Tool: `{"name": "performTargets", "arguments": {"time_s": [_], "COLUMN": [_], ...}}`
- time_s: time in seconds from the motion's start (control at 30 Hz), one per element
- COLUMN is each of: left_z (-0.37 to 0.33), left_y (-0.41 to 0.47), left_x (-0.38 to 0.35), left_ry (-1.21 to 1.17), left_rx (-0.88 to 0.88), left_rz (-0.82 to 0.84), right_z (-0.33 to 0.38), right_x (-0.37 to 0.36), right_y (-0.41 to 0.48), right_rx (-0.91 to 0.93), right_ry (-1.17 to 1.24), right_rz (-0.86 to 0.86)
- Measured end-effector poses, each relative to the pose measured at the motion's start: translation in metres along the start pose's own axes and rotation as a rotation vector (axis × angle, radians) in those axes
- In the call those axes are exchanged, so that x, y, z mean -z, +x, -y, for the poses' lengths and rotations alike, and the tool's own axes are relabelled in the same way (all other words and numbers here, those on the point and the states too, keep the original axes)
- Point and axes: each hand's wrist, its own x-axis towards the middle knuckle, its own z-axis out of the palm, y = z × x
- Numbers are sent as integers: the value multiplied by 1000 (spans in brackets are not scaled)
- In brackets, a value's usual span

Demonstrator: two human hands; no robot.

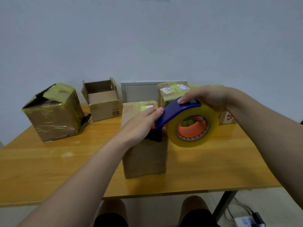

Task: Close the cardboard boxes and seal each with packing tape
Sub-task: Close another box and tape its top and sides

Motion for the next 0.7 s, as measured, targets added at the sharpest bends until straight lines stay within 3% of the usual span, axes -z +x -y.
{"name": "performTargets", "arguments": {"time_s": [0.23, 0.37, 0.7], "left_z": [5, 0, 1], "left_y": [0, 2, 7], "left_x": [3, -4, -16], "left_ry": [-9, 186, 309], "left_rx": [38, 15, 52], "left_rz": [115, 34, -73], "right_z": [-18, -22, -13], "right_x": [22, 33, 36], "right_y": [-8, -16, -18], "right_rx": [3, -13, -44], "right_ry": [14, -9, -95], "right_rz": [-4, -7, -74]}}
